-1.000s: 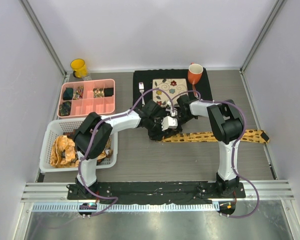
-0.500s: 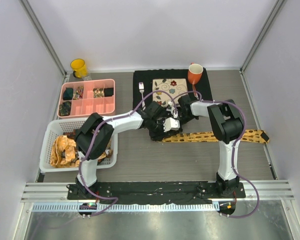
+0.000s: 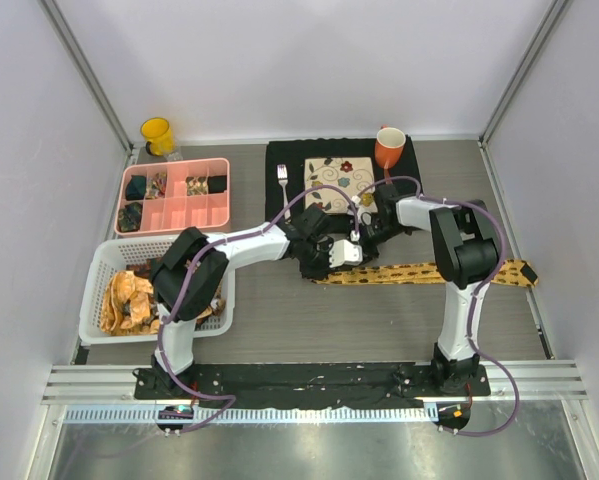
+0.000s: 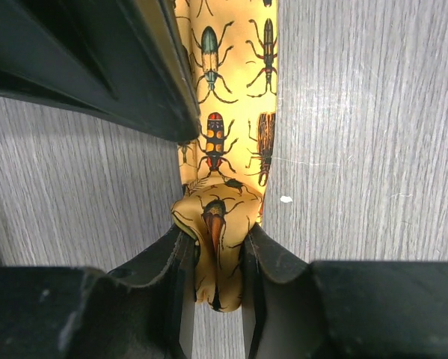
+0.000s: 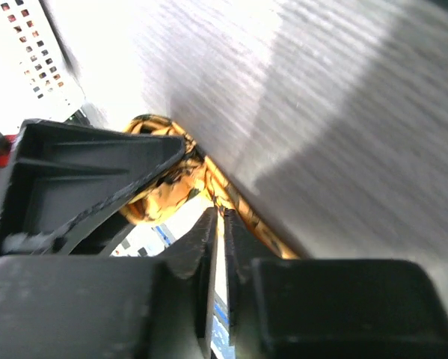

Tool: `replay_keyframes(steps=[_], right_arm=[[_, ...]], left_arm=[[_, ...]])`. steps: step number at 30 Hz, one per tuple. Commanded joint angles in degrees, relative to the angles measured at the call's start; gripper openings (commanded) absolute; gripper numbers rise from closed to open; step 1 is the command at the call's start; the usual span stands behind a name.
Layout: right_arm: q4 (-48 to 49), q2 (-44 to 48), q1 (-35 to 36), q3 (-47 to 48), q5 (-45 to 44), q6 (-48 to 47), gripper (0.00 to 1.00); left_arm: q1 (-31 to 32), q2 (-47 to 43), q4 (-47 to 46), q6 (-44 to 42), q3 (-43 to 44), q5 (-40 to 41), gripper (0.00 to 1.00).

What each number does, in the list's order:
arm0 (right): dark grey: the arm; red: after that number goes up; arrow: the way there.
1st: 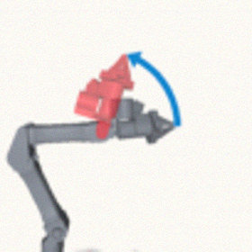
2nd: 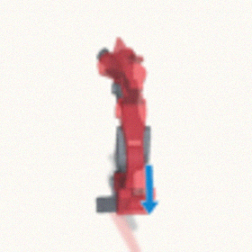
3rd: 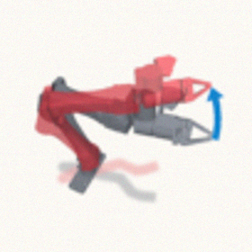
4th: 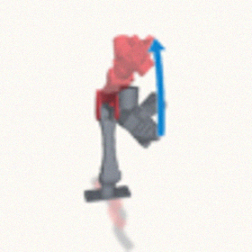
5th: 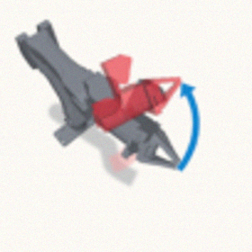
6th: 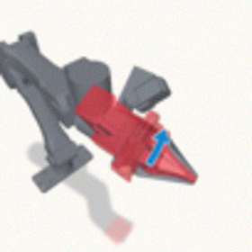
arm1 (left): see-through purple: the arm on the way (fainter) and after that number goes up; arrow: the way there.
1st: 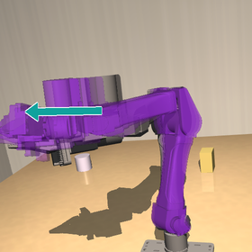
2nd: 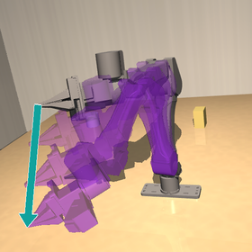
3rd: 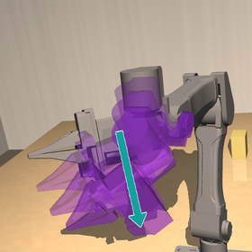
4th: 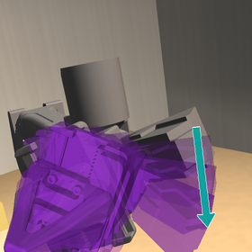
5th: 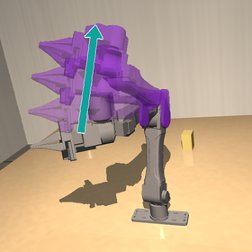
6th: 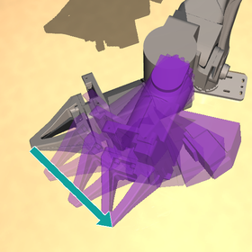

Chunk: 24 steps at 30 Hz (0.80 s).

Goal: Roll the ties
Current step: Roll the tie at the center of the board.

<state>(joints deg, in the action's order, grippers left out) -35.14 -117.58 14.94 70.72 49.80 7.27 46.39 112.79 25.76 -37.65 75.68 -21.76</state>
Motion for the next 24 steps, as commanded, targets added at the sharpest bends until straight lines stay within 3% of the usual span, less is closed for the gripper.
replay_keyframes(steps=[1,6,10,24], right_arm=[[-2.31,5.60,-0.26,0.21,1.16,-2.08,0.18],[1.02,7.53,-0.35,-1.71,7.59,6.06,0.34],[5.25,7.89,0.96,-3.74,9.52,10.30,0.40],[16.49,5.17,2.46,-7.52,6.27,18.22,0.37]], left_arm=[[0.80,3.40,5.62,-1.72,-1.50,3.39,0.24],[1.07,3.49,5.44,-1.90,-1.59,4.00,0.25],[1.16,3.66,5.27,-1.64,-1.50,4.36,0.25],[1.25,3.49,4.74,-1.46,-2.11,4.27,0.26]])
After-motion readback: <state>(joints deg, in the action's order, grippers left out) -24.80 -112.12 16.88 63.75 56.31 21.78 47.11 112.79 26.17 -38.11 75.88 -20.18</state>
